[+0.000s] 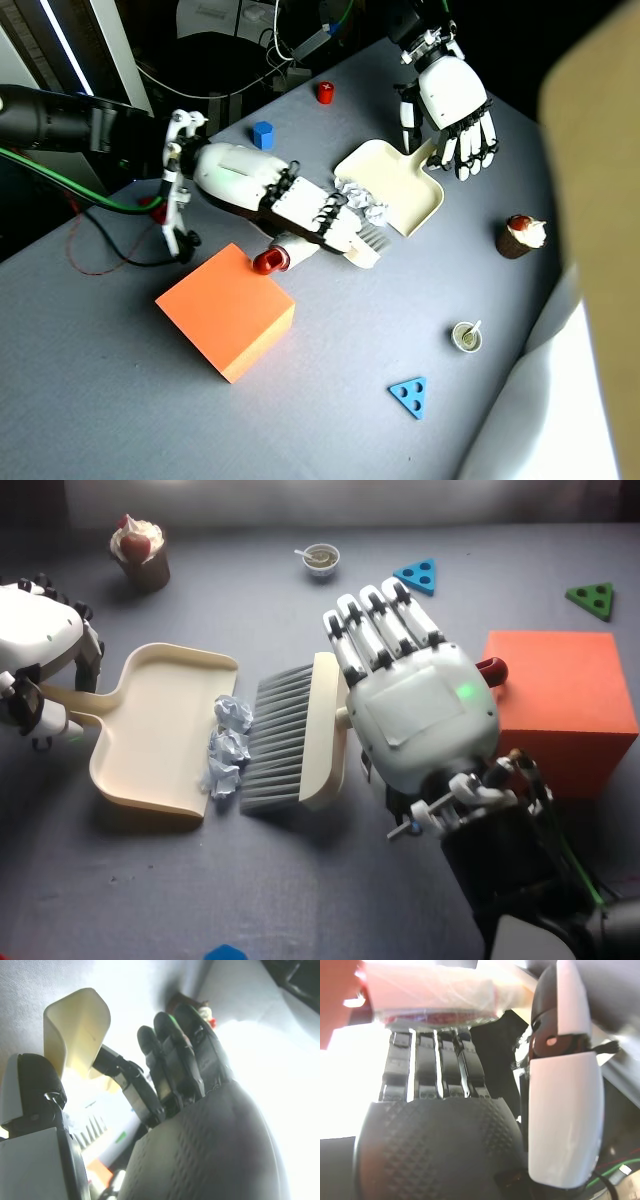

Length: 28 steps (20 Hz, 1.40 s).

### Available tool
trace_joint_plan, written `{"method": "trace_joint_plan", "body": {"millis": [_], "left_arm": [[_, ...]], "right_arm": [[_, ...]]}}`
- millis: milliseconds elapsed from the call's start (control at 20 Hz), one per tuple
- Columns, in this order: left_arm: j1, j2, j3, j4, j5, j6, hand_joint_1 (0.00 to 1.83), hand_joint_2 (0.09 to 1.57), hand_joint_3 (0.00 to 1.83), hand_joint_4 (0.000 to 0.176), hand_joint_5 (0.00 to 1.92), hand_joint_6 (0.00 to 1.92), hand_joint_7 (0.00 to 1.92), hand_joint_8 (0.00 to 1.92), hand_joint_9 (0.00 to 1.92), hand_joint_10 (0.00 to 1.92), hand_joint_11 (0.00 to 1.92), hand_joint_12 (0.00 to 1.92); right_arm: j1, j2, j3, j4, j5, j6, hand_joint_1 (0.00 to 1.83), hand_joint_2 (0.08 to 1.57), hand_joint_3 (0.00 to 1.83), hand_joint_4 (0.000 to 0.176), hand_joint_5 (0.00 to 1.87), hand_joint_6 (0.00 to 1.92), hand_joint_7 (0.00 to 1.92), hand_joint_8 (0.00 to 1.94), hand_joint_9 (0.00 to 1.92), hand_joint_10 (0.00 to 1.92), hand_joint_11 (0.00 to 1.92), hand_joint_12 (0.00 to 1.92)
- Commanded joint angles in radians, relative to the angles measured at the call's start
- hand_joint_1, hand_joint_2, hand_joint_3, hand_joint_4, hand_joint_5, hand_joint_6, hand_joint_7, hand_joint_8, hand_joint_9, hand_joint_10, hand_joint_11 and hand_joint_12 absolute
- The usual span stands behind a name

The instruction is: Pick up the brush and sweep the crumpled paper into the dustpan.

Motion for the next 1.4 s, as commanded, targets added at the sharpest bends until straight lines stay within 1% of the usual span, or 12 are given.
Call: {"method": "trace_joint_plan", "body": {"millis": [0,350,400,500,600,800,1000,1050,1150,1200,1300,1350], "left_arm": [[-0.012,-0.004,0.006,0.023,-0.099,0.004,1.10,1.08,0.00,0.000,1.06,0.84,0.59,0.00,0.50,0.00,0.20,0.56],[-0.023,-0.005,0.006,0.027,-0.092,0.004,1.10,1.09,0.00,0.003,1.05,0.86,0.56,0.00,0.48,0.00,0.17,0.58],[-0.025,-0.007,0.006,0.027,-0.092,0.004,1.08,1.09,0.00,0.047,1.04,0.88,0.56,0.00,0.48,0.00,0.17,0.57],[-0.029,-0.009,0.006,0.028,-0.091,0.004,1.09,1.10,0.00,0.011,1.03,0.90,0.56,0.00,0.48,0.00,0.16,0.58],[-0.030,-0.010,0.006,0.033,-0.088,0.004,1.07,1.10,0.00,0.044,1.01,0.92,0.55,0.00,0.46,0.00,0.15,0.58],[-0.029,-0.010,0.006,0.034,-0.085,0.004,1.11,1.09,0.00,0.000,1.04,0.88,0.57,0.00,0.48,0.00,0.16,0.60],[-0.029,-0.013,0.006,0.033,-0.086,0.004,1.09,1.10,0.00,0.000,1.02,0.91,0.55,0.00,0.46,0.00,0.13,0.64],[-0.029,-0.013,0.006,0.034,-0.086,0.004,1.07,1.11,0.00,0.041,0.99,0.96,0.54,0.00,0.46,0.00,0.11,0.67],[-0.028,-0.015,0.005,0.033,-0.086,0.004,1.07,1.12,0.00,0.042,0.98,0.97,0.54,0.00,0.46,0.00,0.08,0.72],[-0.027,-0.015,0.005,0.033,-0.086,0.004,1.06,1.12,0.00,0.035,0.97,0.99,0.53,0.00,0.45,0.00,0.05,0.76],[-0.027,-0.015,0.005,0.033,-0.088,0.004,1.07,1.13,0.00,0.022,0.96,1.01,0.53,0.00,0.44,0.00,0.03,0.77],[-0.027,-0.015,0.005,0.033,-0.089,0.004,1.06,1.12,0.00,0.033,0.97,1.00,0.55,0.00,0.46,0.00,0.03,0.79]], "right_arm": [[0.008,-0.001,0.019,-0.069,-0.078,0.011,1.09,0.94,0.00,0.000,0.20,0.00,0.13,0.00,0.14,0.00,0.18,0.02],[0.025,-0.039,0.088,-0.044,-0.045,0.035,1.11,0.92,0.00,0.000,0.20,0.01,0.14,0.01,0.16,0.01,0.20,0.03],[0.025,-0.045,0.100,-0.036,-0.034,0.039,1.10,0.93,0.00,0.000,0.19,0.00,0.14,0.01,0.15,0.00,0.19,0.03],[0.025,-0.061,0.129,-0.026,-0.022,0.050,1.11,0.92,0.00,0.000,0.20,0.00,0.14,0.00,0.16,0.01,0.20,0.04],[0.025,-0.077,0.164,-0.026,-0.013,0.051,1.07,0.90,0.00,0.000,0.19,0.00,0.15,0.01,0.17,0.01,0.21,0.04],[0.027,-0.081,0.187,-0.026,0.002,0.051,1.12,0.92,0.00,0.000,0.34,0.02,0.27,0.01,0.27,0.01,0.28,0.07],[0.027,-0.071,0.185,-0.047,0.005,0.051,1.17,0.95,0.00,0.000,0.79,0.02,0.90,0.01,0.90,0.02,0.56,0.43],[0.027,-0.067,0.183,-0.058,0.005,0.051,1.26,1.02,0.01,0.000,1.18,0.16,1.06,0.80,1.07,0.12,0.54,0.96],[0.026,-0.059,0.181,-0.078,0.007,0.051,1.21,0.99,0.00,0.000,1.34,0.33,0.79,1.49,0.75,1.70,0.58,1.81],[0.026,-0.058,0.179,-0.082,0.009,0.051,1.22,0.97,0.00,0.000,1.38,0.28,0.81,1.81,0.84,1.88,0.74,1.90],[0.024,-0.048,0.170,-0.104,0.015,0.051,1.33,1.11,0.00,0.000,0.99,1.78,0.95,1.94,1.10,1.92,1.15,1.92],[0.023,-0.041,0.164,-0.116,0.017,0.051,1.33,1.12,0.00,0.000,1.05,1.89,1.05,1.94,1.22,1.92,1.34,1.92]]}}
